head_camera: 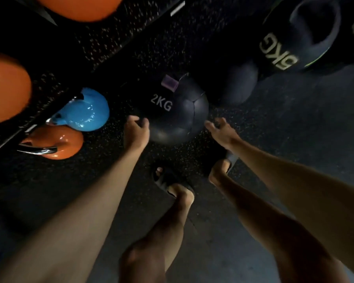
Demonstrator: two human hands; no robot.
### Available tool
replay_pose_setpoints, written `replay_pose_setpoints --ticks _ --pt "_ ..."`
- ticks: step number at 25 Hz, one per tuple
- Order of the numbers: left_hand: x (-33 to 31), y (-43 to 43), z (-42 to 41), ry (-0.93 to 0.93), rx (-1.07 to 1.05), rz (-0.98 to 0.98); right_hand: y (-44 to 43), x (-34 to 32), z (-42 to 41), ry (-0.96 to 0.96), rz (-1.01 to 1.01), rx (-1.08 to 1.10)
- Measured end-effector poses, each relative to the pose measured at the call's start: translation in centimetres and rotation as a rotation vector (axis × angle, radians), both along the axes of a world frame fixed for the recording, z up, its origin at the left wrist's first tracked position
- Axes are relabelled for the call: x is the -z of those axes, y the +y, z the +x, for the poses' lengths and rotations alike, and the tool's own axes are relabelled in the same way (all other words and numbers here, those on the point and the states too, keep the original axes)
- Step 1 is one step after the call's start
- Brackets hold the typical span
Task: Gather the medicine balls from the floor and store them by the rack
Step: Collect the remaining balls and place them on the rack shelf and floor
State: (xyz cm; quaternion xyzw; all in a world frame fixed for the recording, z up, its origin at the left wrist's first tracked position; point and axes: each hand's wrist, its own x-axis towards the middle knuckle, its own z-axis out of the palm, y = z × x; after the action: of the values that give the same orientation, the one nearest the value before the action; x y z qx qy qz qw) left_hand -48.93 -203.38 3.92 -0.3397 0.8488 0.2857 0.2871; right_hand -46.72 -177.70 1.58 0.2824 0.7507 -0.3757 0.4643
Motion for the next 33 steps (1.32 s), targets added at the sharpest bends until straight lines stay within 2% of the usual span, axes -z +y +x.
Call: replay_pose_setpoints --ticks 4,8,12,15,18,23,25,31,33 --pt "7.9 -4.1 -1.9 0.007 -0.264 0.06 -1.0 9.1 -0.6 -0.058 -0.052 0.385" --pt "12.3 -6.7 -3.7 -0.097 -0.444 0.227 -2.2 14.3 -1.7 -0.13 -0.18 0.731" --pt "15.2 -7.7 -5.6 -0.143 -0.464 0.409 -2.7 17.5 -2.2 -0.139 -0.341 0.902" --pt "16.1 -7.6 -6.4 -0.111 -0.453 0.57 -2.8 18.6 -2.7 -0.117 -0.435 0.983" --pt "16.6 -7.0 -6.2 -0.064 -0.437 0.618 -3.1 18.9 -3.2 -0.06 -0.488 1.052" --pt "14.5 -6.7 -4.8 -0.054 -0.454 0.623 -3.7 16.1 -1.2 -0.059 -0.442 1.131" --pt "11.7 -6.2 -3.3 -0.077 -0.446 0.623 -3.2 12.8 0.7 -0.075 -0.401 1.144" --pt "-1.6 -6.1 2.2 -0.243 -0.436 0.798 -2.3 -1.5 7.6 -0.108 -0.32 1.315" --pt "-7.8 -6.0 3.6 -0.228 -0.414 0.838 -2.1 -7.3 9.7 -0.051 -0.307 1.351"
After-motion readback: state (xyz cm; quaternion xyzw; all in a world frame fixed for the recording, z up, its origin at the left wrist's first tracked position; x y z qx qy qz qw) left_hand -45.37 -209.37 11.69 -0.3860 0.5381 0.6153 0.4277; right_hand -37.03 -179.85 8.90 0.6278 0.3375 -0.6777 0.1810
